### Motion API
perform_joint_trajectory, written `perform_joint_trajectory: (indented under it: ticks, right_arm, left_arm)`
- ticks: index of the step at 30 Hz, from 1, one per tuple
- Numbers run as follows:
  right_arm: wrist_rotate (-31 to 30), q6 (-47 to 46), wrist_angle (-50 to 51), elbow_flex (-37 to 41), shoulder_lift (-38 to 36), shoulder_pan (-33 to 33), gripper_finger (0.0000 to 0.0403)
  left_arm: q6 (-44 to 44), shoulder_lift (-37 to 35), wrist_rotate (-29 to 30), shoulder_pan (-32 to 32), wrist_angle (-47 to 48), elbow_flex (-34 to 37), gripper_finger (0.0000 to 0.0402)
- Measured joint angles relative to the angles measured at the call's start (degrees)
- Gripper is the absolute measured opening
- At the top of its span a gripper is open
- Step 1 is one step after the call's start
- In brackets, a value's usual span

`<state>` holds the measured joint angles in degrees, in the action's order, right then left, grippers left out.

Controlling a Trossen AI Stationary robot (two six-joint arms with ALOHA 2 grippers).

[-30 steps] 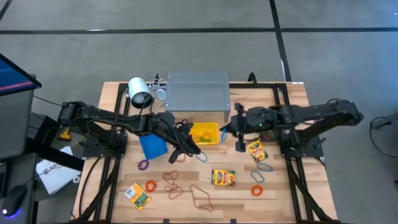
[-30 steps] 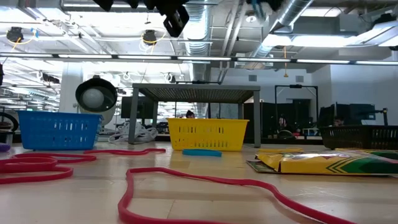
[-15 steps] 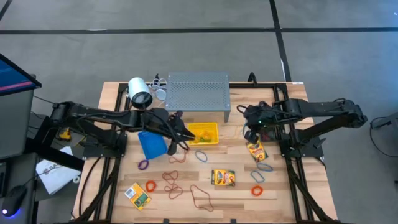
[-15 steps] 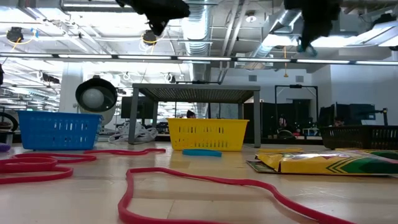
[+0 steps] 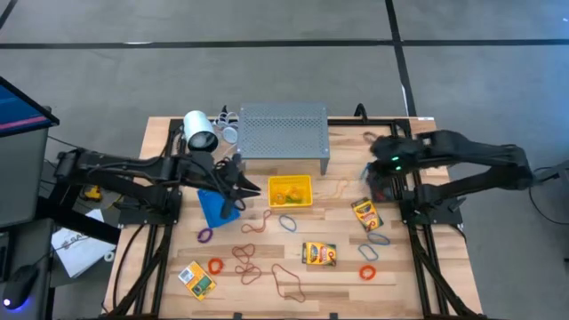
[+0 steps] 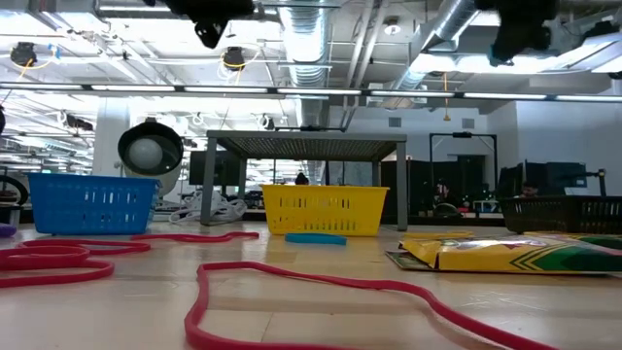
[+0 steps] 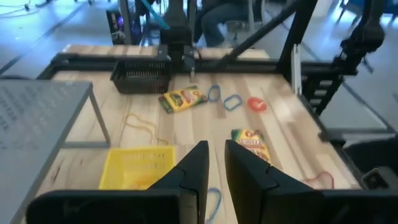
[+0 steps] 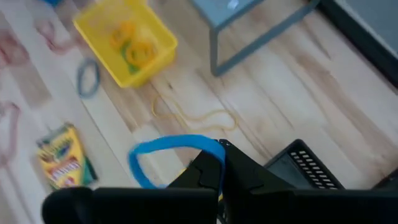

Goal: Pick & Place Office Desk Supplies
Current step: Put the blue rubber band into the black bin

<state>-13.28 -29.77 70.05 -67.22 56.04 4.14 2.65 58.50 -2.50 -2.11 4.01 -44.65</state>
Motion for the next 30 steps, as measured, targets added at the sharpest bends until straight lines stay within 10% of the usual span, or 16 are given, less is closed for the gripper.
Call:
perform_joint_trajectory:
  ticks: [11, 30]
  right_arm:
    - [0.09, -8.73, 6.41, 6.94, -8.06, 0.7, 0.0]
    - [8.13, 0.67, 4.65, 17.61, 2.95, 13.96, 0.0]
  left_arm:
    - [1.93, -4.61, -0.02, -0.07, -3.6, 2.5, 0.0049]
    - [1.93, -3.71, -0.09, -0.27, -3.65, 2.45, 0.0049]
